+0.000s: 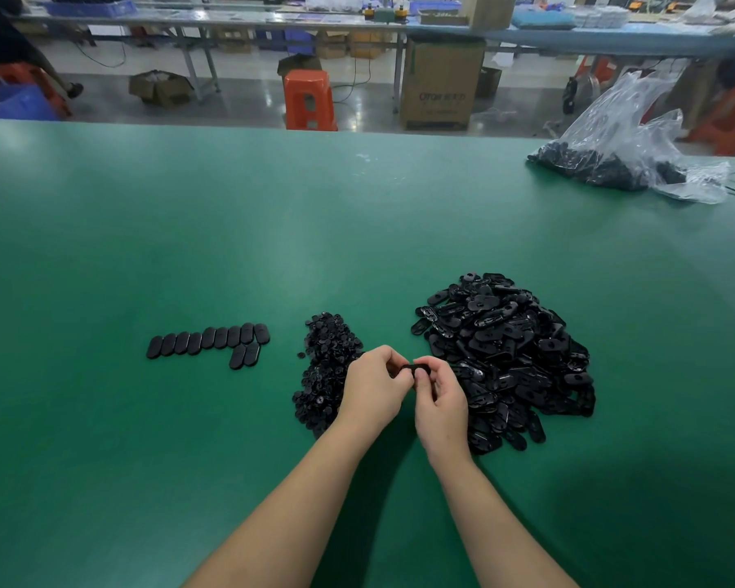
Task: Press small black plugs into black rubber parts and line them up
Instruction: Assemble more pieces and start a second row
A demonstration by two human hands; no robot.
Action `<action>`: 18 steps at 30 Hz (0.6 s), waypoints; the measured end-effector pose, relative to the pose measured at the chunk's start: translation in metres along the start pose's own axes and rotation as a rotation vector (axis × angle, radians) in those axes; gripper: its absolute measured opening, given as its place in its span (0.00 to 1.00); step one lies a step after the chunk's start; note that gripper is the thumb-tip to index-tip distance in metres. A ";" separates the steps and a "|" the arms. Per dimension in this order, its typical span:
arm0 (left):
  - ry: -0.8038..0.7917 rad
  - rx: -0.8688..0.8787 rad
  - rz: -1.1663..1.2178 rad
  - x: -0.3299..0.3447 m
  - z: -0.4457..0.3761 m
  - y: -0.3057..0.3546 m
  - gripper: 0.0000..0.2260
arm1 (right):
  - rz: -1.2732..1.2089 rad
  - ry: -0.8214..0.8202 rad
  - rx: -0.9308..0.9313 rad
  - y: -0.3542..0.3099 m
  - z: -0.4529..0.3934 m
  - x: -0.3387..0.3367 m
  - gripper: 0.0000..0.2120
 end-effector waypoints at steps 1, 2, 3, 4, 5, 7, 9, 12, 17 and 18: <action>0.001 -0.002 -0.002 0.001 0.000 0.000 0.02 | -0.002 0.003 -0.002 0.000 0.000 0.000 0.11; 0.003 -0.003 -0.005 0.001 0.000 0.000 0.02 | -0.004 0.005 -0.001 0.000 0.000 0.000 0.11; 0.005 -0.003 -0.008 0.002 0.000 -0.001 0.02 | -0.005 0.004 0.002 0.000 0.000 0.000 0.11; 0.006 -0.005 -0.011 0.002 0.000 -0.001 0.02 | -0.003 0.003 0.005 0.000 -0.001 0.000 0.11; 0.007 -0.006 -0.015 0.003 0.001 -0.001 0.02 | 0.000 0.000 0.008 0.000 -0.001 -0.001 0.11; 0.009 -0.007 -0.020 0.005 0.001 -0.002 0.02 | 0.001 -0.001 0.016 0.001 -0.001 -0.001 0.11; 0.005 -0.007 -0.014 0.006 0.002 -0.001 0.02 | -0.001 0.008 0.024 0.001 -0.002 -0.002 0.11; -0.011 -0.011 0.013 0.006 0.000 -0.002 0.02 | 0.002 0.013 0.027 0.002 -0.002 -0.001 0.11; -0.028 -0.018 0.028 0.003 -0.002 -0.003 0.02 | 0.000 0.013 0.032 0.003 -0.002 0.000 0.11; -0.028 -0.019 0.031 0.003 -0.002 -0.003 0.01 | 0.000 0.013 0.033 0.003 -0.002 0.000 0.11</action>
Point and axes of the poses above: each hand's wrist, its own z-axis away from the middle knuckle, its own x-axis out of the palm, y = z × x, the point moved 2 cm from there along -z, towards the middle knuckle, and after that the axes turned 10 degrees about y, right-handed, at the moved point
